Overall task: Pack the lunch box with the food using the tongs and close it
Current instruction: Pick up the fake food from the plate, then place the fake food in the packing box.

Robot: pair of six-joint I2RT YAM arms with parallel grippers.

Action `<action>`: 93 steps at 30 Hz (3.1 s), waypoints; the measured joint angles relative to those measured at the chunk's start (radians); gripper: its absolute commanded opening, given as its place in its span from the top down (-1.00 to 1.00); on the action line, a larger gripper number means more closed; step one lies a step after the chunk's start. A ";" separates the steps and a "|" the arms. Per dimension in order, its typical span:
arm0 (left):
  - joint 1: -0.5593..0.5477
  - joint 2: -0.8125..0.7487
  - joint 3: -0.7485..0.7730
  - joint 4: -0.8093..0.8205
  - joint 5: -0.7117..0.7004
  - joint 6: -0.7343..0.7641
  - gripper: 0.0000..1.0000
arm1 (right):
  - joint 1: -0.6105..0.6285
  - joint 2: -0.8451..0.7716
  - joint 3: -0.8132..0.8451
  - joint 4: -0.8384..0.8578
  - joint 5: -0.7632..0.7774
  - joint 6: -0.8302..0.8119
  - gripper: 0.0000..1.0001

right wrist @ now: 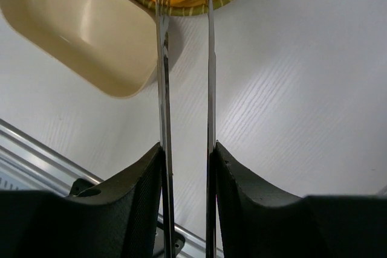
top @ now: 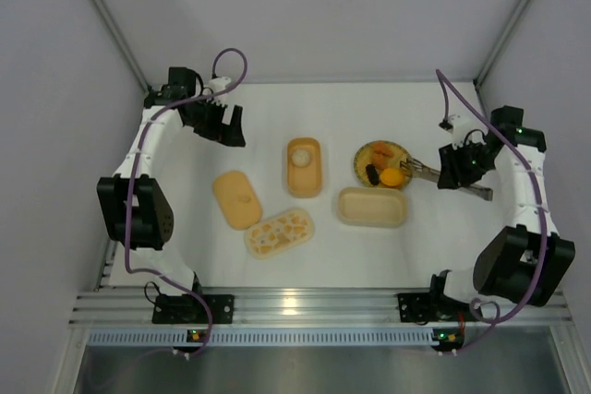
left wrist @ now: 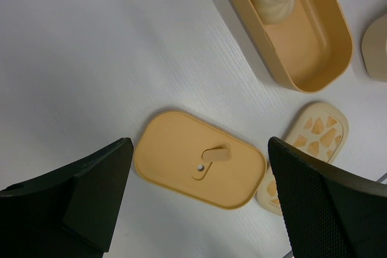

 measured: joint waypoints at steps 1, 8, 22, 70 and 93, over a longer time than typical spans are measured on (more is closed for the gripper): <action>0.000 0.002 0.002 0.000 0.000 0.000 -0.96 | 0.000 0.014 0.000 -0.004 -0.009 -0.002 0.28; 0.000 0.010 0.006 -0.001 0.000 -0.001 -0.96 | -0.016 0.135 0.004 -0.019 -0.064 0.012 0.24; 0.000 0.010 0.006 -0.003 -0.002 0.000 -0.96 | -0.093 0.212 0.109 -0.032 -0.141 0.040 0.22; 0.000 0.010 0.009 -0.004 -0.001 -0.019 -0.96 | -0.068 0.305 0.132 -0.066 -0.260 0.081 0.84; 0.000 -0.024 -0.071 0.003 -0.017 -0.049 -0.96 | 0.594 0.439 0.343 0.143 -0.194 0.266 0.87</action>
